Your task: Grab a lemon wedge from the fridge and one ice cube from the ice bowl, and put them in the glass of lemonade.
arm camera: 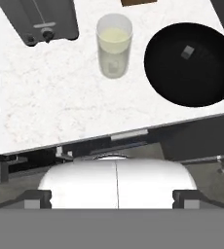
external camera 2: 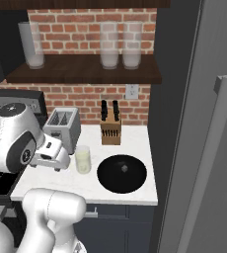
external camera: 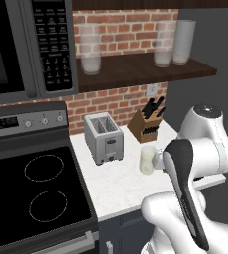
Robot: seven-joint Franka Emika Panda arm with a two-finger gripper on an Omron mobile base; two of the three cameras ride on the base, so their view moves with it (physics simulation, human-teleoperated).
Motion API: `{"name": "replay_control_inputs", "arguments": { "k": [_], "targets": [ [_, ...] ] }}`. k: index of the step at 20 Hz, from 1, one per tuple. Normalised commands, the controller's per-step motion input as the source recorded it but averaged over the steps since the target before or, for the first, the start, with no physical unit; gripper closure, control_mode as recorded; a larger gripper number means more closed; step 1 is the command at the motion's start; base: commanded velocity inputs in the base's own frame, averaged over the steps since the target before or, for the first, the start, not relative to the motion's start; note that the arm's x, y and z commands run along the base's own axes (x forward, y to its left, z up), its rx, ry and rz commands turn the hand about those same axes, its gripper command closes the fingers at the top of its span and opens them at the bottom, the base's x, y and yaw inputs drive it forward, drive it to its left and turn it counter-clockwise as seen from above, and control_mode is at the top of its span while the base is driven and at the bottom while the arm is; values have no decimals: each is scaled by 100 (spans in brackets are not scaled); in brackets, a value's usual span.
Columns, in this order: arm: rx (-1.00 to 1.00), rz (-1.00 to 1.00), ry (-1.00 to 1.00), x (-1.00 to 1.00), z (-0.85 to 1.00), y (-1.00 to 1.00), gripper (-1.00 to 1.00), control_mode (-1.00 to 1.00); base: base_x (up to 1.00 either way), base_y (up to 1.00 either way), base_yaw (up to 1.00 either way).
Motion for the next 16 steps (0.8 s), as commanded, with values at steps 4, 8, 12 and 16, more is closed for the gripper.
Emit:
{"name": "replay_control_inputs", "arguments": {
  "k": [4,8,12,16],
  "targets": [
    [-3,14,0,-97,-41,0,-100,-100,0,0,0],
    [-2,13,0,-98,-33,0,-100,-100,0,0,0],
    [-2,1,-11,-23,-5,0,-100,-100,0,0,0],
    [0,0,-20,0,7,0,-100,-100,0,0,0]
  ]
}}
